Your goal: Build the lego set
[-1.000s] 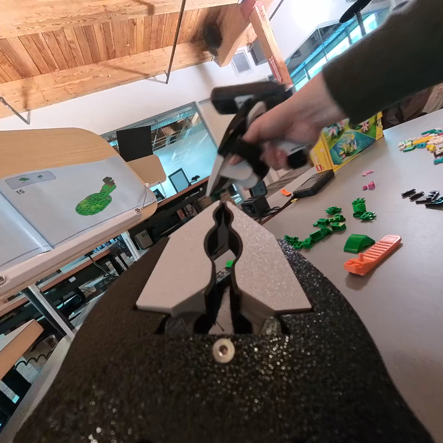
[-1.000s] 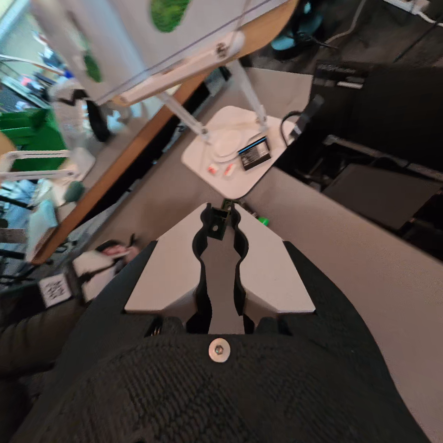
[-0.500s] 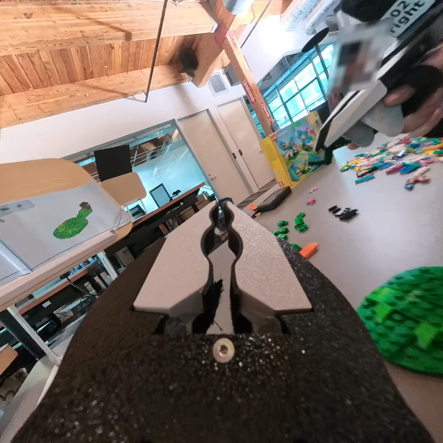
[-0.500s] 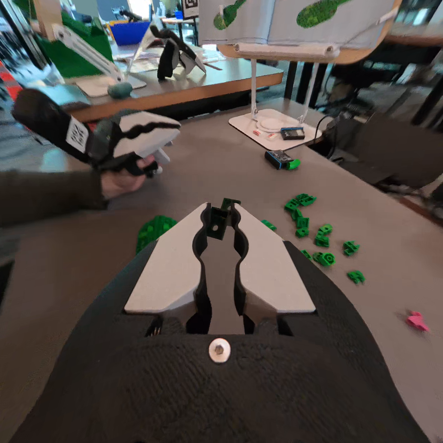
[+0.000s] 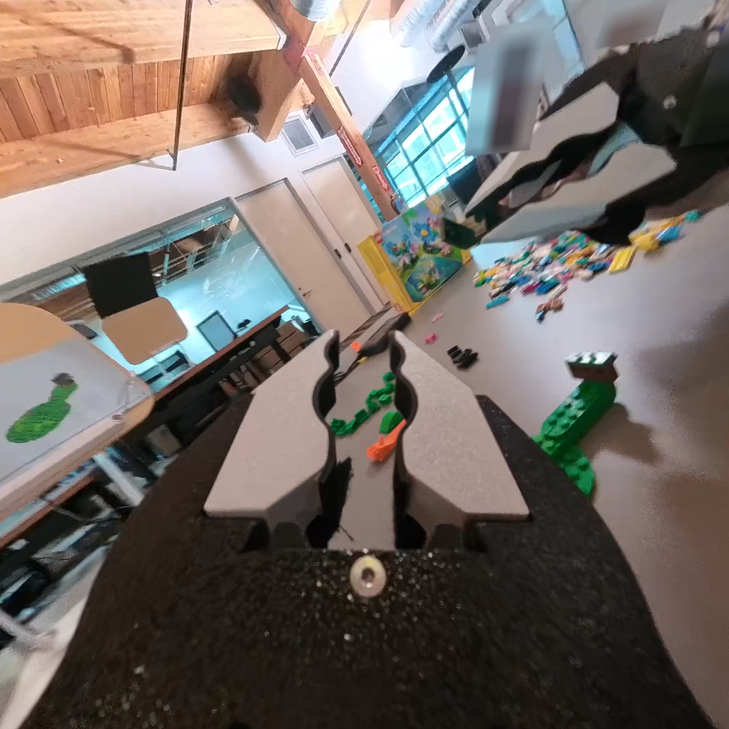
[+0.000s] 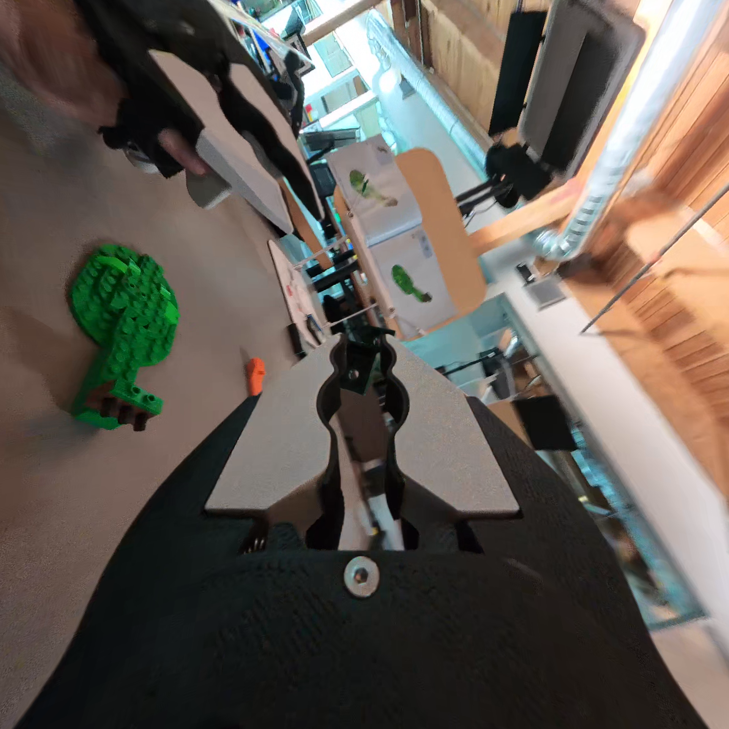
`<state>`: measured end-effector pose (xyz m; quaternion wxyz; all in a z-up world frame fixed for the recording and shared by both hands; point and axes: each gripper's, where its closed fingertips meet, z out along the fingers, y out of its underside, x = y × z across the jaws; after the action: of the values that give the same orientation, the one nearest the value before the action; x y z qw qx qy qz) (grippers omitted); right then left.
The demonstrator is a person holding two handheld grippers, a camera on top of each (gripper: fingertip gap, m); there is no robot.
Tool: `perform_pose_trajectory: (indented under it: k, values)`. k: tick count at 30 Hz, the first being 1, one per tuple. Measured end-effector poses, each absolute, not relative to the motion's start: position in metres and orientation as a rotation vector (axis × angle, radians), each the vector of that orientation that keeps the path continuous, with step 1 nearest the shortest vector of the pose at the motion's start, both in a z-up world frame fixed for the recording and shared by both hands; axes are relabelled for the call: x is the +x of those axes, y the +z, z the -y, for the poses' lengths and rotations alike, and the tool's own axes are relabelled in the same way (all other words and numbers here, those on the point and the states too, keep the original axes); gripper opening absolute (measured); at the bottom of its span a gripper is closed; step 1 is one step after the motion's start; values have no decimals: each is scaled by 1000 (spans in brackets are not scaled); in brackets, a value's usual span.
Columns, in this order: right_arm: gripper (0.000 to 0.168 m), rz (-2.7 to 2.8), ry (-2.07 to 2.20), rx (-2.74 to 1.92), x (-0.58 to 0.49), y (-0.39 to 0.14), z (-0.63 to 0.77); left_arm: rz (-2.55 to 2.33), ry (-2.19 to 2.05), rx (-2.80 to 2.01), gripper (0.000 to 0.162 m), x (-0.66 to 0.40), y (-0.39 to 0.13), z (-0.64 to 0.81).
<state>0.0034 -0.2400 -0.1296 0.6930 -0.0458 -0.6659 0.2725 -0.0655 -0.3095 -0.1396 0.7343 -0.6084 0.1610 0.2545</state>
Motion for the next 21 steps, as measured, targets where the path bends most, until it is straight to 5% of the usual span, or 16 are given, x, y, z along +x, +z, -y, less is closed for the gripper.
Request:
perform_pose_trajectory:
  k: [6,21]
  values:
    - [15,1443,490,133,16,-131,268,-399,162,-1364,45,-26,-130,304]
    - [15,1474,415,343,23,-150,297,-619,-45,-1533,14,10,-151,285]
